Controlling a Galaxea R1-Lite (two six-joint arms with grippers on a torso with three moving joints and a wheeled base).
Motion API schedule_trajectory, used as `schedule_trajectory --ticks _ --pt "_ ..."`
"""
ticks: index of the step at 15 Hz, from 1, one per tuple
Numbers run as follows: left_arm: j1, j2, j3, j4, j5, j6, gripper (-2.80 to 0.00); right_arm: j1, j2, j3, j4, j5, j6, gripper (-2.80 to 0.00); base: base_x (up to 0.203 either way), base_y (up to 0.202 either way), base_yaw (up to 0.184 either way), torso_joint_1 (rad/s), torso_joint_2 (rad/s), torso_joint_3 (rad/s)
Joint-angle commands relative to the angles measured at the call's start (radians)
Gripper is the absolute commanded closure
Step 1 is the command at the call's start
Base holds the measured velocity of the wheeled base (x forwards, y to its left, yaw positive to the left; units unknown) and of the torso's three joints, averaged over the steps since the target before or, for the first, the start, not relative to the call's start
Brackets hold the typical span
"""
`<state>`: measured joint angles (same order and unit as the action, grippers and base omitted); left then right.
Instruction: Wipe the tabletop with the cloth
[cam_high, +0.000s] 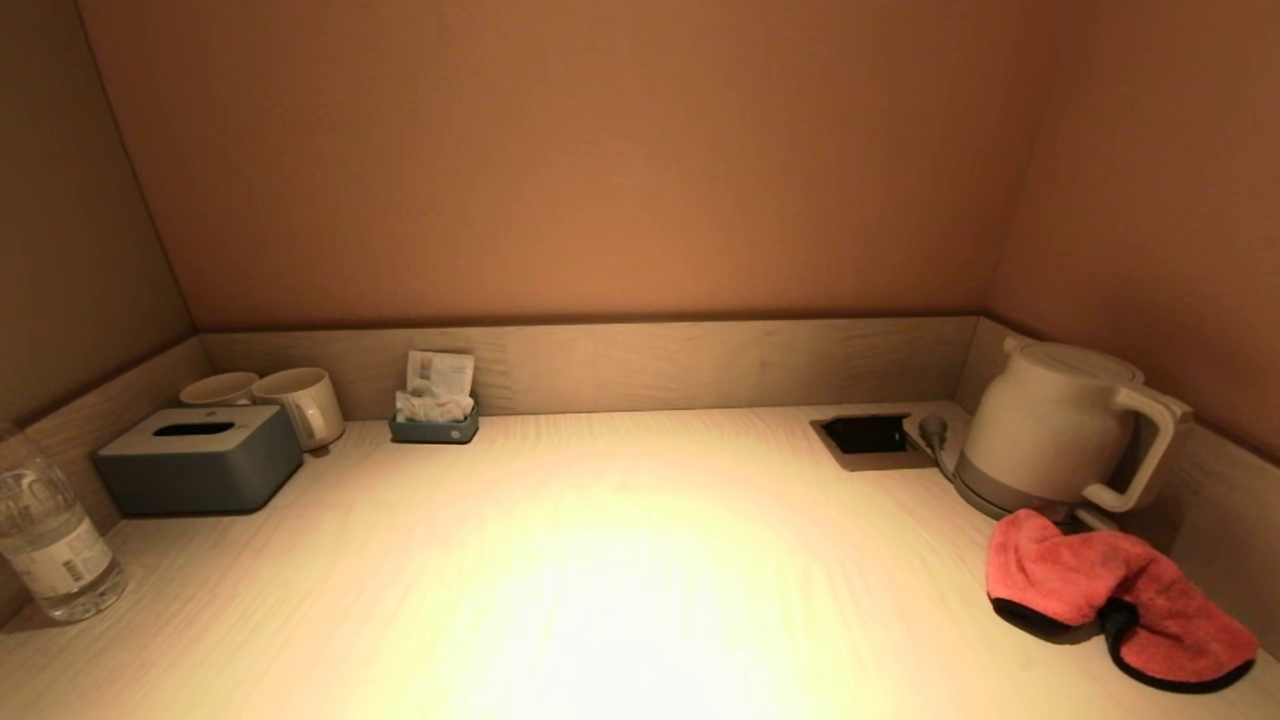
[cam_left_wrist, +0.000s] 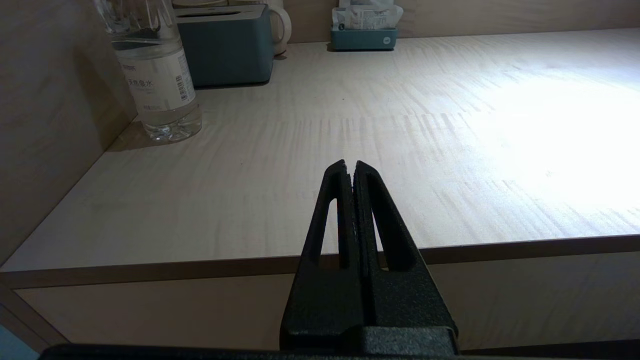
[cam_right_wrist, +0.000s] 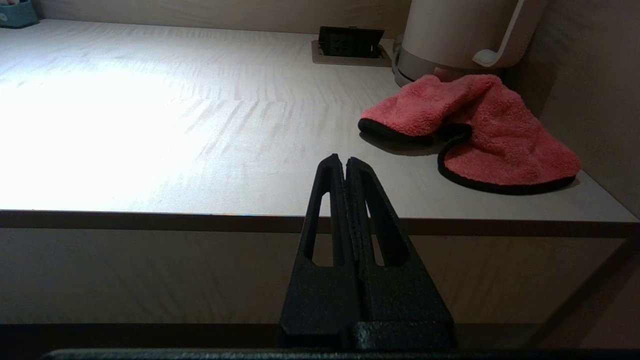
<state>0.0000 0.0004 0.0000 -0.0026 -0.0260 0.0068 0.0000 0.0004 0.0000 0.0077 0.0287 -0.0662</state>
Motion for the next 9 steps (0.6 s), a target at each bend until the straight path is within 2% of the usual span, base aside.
schedule_trajectory --ticks 1,9 --pt "-0.001 0.0 0.0 -0.001 0.0 0.001 0.0 0.0 0.0 0.0 0.0 0.0 0.0 0.0 0.0 0.0 0.0 0.0 0.0 0.0" --pt "0.0 0.0 0.0 -0.001 0.0 -0.001 0.0 0.0 0.001 0.0 0.0 0.0 0.003 0.0 0.0 0.0 0.0 0.0 0.0 0.0"
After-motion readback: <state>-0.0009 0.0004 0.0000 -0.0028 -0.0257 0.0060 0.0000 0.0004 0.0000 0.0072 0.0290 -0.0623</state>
